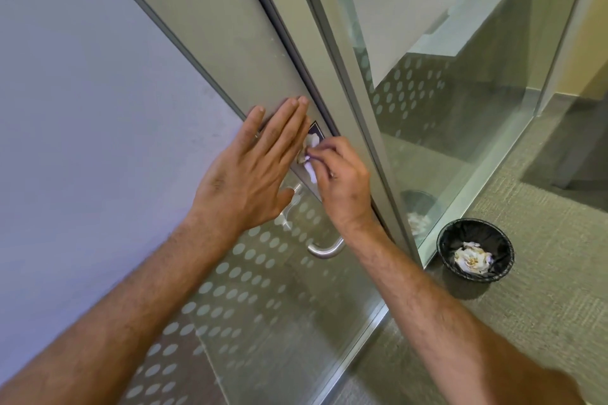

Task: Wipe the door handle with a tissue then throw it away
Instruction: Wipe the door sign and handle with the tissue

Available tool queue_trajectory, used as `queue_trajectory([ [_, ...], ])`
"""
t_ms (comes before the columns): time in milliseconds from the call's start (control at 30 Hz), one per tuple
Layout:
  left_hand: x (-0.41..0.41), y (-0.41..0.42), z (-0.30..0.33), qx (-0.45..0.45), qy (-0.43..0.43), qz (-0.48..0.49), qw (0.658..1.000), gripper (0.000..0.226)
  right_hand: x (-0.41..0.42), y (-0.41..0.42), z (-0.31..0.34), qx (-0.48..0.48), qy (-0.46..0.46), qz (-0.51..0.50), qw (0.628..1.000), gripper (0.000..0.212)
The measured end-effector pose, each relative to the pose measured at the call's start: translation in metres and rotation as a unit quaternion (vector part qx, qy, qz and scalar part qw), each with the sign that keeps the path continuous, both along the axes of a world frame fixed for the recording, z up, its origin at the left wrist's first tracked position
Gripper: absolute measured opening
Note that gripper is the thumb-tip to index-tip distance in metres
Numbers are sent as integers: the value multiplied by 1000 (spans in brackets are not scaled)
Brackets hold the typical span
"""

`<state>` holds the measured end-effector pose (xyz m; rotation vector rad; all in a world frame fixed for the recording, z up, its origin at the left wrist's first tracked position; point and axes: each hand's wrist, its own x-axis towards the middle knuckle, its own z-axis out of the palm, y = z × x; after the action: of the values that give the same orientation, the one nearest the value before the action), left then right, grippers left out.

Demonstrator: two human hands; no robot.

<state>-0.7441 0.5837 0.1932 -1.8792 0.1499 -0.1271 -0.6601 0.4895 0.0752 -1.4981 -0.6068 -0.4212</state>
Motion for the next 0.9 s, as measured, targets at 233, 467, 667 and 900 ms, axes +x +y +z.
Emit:
queue_trajectory([
  [233, 1, 2, 1, 4, 5, 3, 1000, 107, -1, -19, -29, -147, 26, 98, 984, 11],
  [467, -1, -7, 12, -102, 5, 13, 995, 104, 29, -76, -16, -164, 148, 87, 971, 10],
  [667, -8, -43, -16, -412, 4, 84, 907, 100, 32, -129, -14, -180, 193, 116, 957, 14],
  [900, 6, -100, -85, -546, 33, 89, 832, 90, 52, -179, -21, -298, 133, 148, 934, 13],
])
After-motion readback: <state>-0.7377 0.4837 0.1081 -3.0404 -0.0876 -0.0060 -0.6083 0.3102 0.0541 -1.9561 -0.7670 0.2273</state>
